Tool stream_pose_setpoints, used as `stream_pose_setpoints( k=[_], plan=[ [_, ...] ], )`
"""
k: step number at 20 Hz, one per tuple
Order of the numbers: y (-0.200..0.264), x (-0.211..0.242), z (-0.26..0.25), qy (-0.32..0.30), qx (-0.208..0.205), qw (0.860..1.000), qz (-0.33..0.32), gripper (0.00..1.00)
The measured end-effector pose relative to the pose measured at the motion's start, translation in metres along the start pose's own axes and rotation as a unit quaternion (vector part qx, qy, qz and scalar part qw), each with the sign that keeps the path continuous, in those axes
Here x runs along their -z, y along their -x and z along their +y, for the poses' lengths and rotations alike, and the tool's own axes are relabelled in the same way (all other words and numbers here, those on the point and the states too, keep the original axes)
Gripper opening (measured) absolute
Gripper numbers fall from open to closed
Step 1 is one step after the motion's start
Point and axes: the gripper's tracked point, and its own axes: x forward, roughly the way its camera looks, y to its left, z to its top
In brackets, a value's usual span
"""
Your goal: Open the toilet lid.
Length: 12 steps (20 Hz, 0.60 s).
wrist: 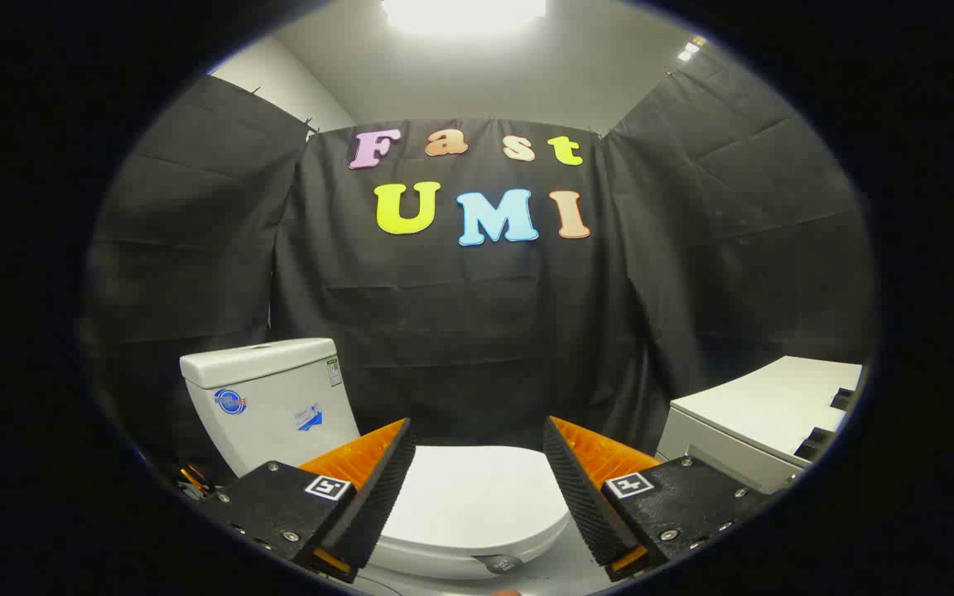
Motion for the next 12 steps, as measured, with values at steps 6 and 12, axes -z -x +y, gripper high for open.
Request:
stream_pose_setpoints(
  k=[6,12],
  plan=[
    [0.0004,0.0068,-0.0014,-0.007,0.000,1.000,0.013,0.96],
    [0.0007,0.0123,0.0010,-0.009,-0.004,1.000,0.018,0.96]
  ],
)
